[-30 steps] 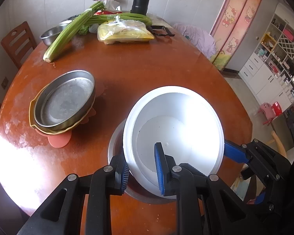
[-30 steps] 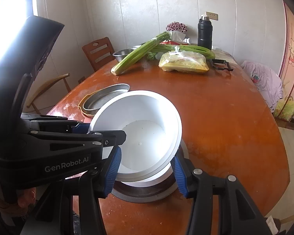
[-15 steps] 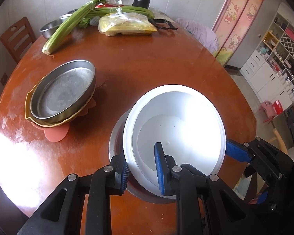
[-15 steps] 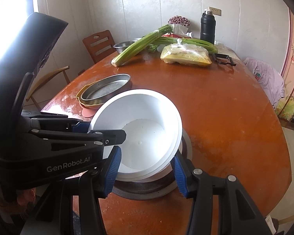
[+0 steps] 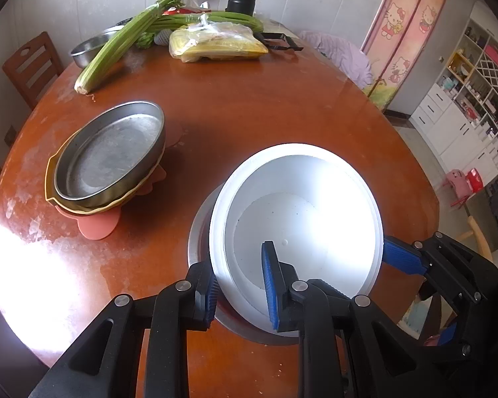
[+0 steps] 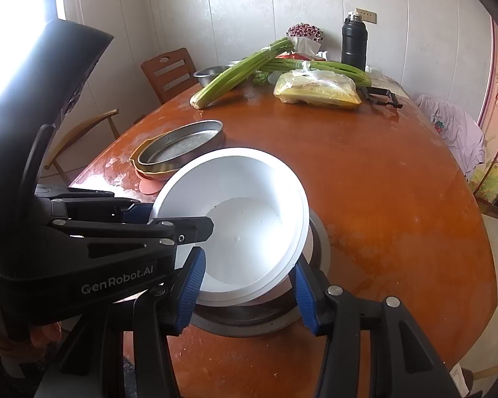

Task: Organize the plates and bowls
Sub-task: 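Lower the noodle cup into the white bowl with the left tool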

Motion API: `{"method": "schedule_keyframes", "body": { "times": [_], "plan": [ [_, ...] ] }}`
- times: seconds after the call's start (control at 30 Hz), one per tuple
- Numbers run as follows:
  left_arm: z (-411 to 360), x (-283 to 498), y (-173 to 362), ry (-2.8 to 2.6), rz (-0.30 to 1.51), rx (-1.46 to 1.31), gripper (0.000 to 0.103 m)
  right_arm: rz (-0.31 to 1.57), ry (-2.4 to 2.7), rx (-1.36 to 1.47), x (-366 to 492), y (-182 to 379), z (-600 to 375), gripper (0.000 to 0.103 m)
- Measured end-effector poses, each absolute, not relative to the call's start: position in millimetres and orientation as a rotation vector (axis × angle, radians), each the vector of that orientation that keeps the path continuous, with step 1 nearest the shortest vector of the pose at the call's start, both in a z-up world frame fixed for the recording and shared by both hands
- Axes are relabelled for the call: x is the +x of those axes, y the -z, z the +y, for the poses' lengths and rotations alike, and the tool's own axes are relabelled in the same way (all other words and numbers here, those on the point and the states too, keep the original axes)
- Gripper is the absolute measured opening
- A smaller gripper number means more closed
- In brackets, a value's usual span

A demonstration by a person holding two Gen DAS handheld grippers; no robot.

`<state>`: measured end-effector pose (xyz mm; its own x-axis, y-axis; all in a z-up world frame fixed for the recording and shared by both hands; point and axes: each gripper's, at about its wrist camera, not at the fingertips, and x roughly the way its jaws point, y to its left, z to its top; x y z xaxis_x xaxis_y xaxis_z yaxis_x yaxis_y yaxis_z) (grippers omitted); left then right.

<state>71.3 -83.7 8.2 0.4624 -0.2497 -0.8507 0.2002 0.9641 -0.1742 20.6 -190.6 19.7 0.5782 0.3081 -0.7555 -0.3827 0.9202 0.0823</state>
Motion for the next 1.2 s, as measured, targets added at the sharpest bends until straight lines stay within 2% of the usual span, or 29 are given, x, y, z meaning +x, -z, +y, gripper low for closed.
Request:
{"method": "schedule_keyframes", "body": {
  "times": [1.2],
  "plan": [
    [-73.1, 64.7, -9.8, 0.271, 1.043, -0.068, 0.025, 0.874, -0.385, -0.103, 19.5, -17.1, -192.7, 0.052]
  ]
}}
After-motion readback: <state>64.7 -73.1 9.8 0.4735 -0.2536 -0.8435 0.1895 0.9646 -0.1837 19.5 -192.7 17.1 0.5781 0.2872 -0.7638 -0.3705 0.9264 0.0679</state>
